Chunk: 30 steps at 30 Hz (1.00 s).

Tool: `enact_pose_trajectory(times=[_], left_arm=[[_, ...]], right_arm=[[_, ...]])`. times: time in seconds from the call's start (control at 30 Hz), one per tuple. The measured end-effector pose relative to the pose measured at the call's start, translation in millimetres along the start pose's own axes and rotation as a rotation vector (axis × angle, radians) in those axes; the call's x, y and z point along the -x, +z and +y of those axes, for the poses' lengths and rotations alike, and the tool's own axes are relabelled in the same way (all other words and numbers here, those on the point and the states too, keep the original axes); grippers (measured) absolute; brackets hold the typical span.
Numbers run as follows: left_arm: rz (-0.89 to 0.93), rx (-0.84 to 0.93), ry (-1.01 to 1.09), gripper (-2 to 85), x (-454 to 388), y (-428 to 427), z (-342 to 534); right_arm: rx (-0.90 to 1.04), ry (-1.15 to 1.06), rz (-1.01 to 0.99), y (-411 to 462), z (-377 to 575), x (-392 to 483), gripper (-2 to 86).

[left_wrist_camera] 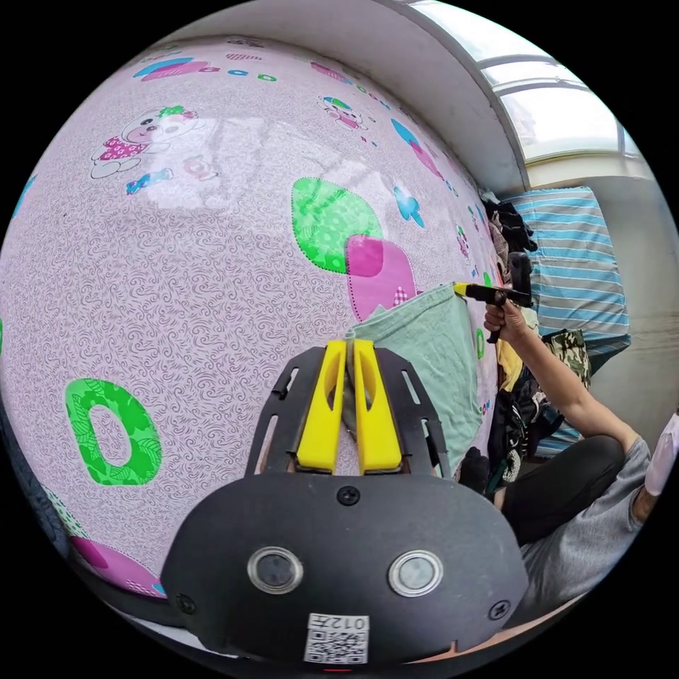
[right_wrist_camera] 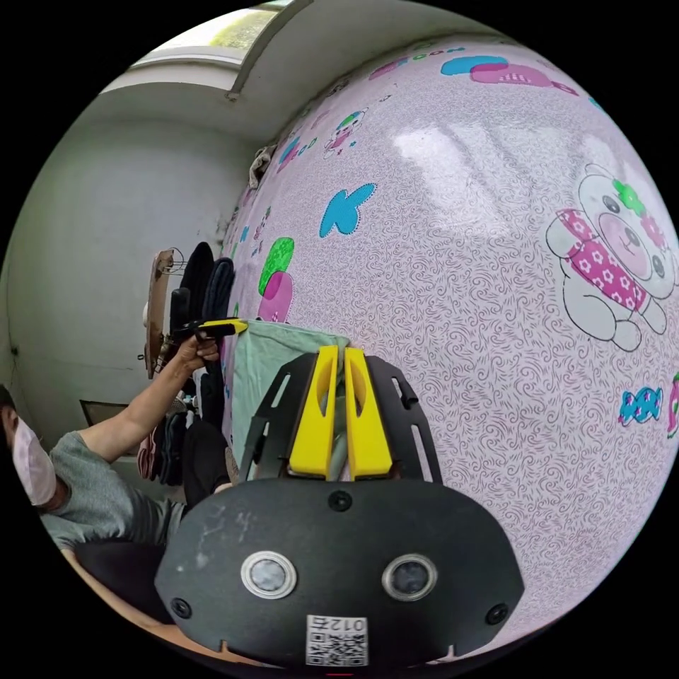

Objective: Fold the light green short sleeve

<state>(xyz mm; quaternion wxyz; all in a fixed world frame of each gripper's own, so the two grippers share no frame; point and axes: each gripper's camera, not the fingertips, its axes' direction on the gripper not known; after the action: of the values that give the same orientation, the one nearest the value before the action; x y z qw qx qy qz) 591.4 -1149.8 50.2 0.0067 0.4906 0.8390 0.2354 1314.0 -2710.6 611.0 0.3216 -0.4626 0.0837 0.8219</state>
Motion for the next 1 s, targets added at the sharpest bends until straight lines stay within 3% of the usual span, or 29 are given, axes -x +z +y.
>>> enact_pose_trajectory(times=[0.3, 0.53, 0.7, 0.87, 1.0], left_arm=[[0.014, -0.205, -0.034, 0.8, 0.7, -39.5, 31.7], [-0.086, -0.092, 0.123, 0.8, -56.4, -4.7, 67.7], [-0.307, -0.051, -0.009, 0.8, -46.0, 21.6, 74.8], [-0.191, -0.156, -0.027, 0.8, -47.9, 3.0, 93.4], [-0.171, -0.064, 0.057, 0.8, -65.9, 29.8, 95.7]], right_arm=[[-0.167, -0.071, 0.102, -44.0, 26.9, 40.0, 0.6], [0.01, -0.159, 0.076, 9.2, 75.0, 89.2, 0.0], [0.012, -0.085, 0.252, 16.1, 80.8, 77.9, -0.7], [-0.052, -0.074, 0.178, -10.3, 104.0, 98.7, -0.8], [0.005, -0.073, 0.111, 6.9, 114.9, 101.1, -0.8]])
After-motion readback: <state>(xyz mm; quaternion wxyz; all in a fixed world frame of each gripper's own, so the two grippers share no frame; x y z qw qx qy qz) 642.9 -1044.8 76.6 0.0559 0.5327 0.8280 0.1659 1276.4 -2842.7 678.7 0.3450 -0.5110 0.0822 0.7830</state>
